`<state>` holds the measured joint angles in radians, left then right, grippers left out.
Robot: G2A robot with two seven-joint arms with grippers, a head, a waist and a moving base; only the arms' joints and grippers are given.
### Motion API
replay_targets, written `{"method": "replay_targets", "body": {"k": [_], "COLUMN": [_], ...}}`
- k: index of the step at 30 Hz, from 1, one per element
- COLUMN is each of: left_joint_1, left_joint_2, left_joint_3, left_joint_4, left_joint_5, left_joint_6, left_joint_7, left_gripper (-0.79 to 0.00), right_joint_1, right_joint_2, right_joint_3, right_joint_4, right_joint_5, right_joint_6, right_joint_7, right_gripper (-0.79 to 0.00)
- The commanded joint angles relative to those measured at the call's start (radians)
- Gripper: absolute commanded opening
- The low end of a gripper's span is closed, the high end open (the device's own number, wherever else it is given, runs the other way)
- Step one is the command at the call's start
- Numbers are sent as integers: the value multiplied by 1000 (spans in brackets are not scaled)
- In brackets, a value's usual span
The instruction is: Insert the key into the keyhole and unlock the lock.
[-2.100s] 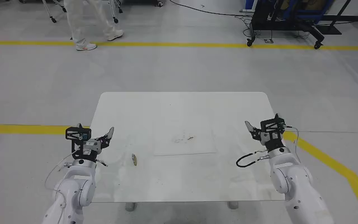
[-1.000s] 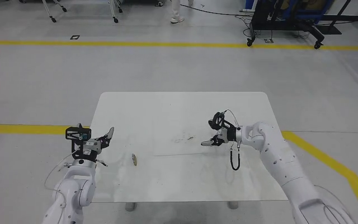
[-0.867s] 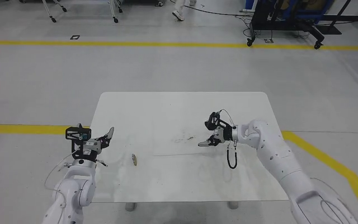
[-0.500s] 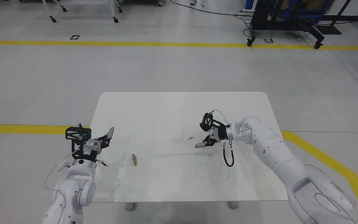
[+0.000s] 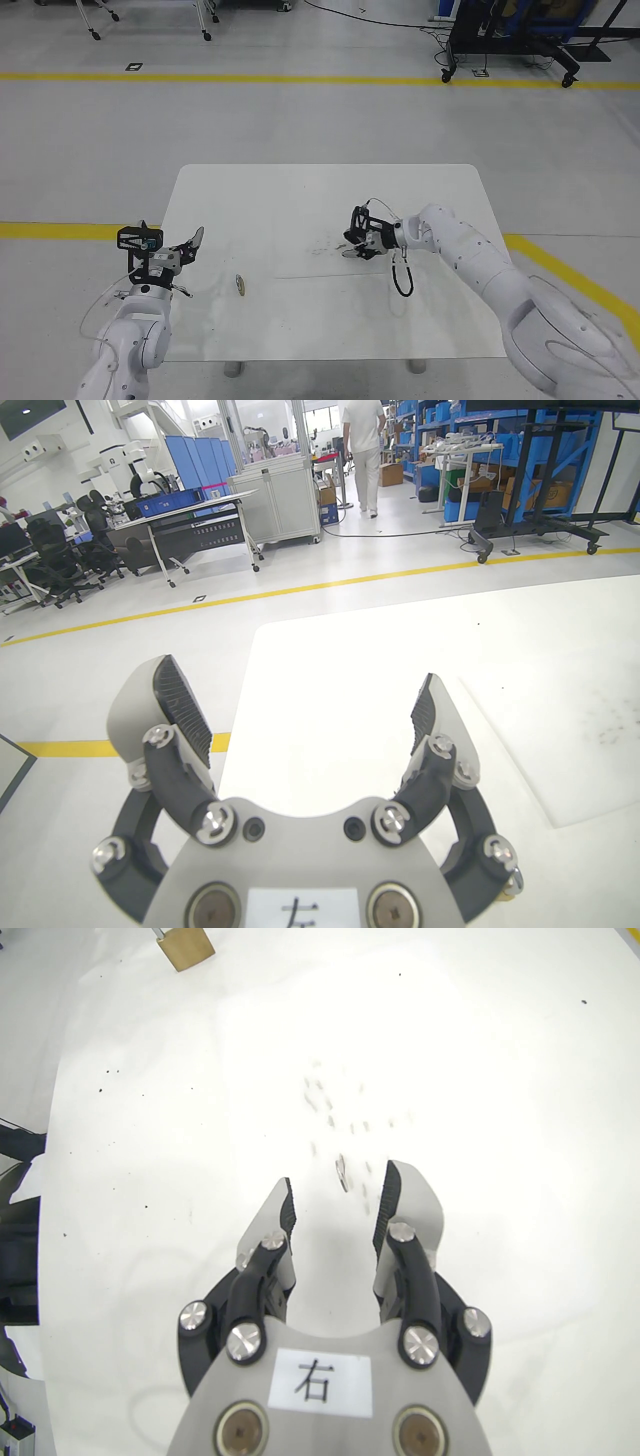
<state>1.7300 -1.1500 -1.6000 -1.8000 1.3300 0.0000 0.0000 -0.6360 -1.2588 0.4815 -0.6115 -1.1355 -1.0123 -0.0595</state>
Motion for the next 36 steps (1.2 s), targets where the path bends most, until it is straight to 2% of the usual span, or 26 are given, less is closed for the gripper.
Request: {"method": "replay_targets", "body": {"k": [1, 2, 3, 5, 6, 13, 22, 28, 36], "left_joint_1": [0, 0, 0, 0, 0, 0, 0, 0, 0], "left_joint_2": [0, 0, 0, 0, 0, 0, 0, 0, 0], "left_joint_3": [0, 0, 0, 0, 0, 0, 0, 0, 0], "left_joint_4": [0, 0, 0, 0, 0, 0, 0, 0, 0], "left_joint_5": [0, 0, 0, 0, 0, 0, 0, 0, 0], "left_joint_6": [0, 0, 0, 0, 0, 0, 0, 0, 0], "left_joint_7": [0, 0, 0, 0, 0, 0, 0, 0, 0], "left_gripper": [0, 0, 0, 0, 0, 0, 0, 0, 0], "right_joint_1": [9, 13, 17, 25, 29, 49, 56, 53, 39], "right_joint_2": [-13, -20, -27, -40, -46, -70, -58, -18, 78], "right_joint_3": [-13, -20, -26, -36, -40, -67, -102, -110, -116], "right_joint_4": [23, 31, 40, 59, 68, 114, 134, 127, 44], "right_joint_5": [-9, -11, -13, -17, -17, -47, -115, -150, -199], "right_joint_6": [0, 0, 0, 0, 0, 0, 0, 0, 0], "right_joint_7": [-11, -13, -15, -19, -22, -86, -221, -372, -617], "right_gripper": [-545, -619, -634, -754, -785, -785, -785, -785, -785]}}
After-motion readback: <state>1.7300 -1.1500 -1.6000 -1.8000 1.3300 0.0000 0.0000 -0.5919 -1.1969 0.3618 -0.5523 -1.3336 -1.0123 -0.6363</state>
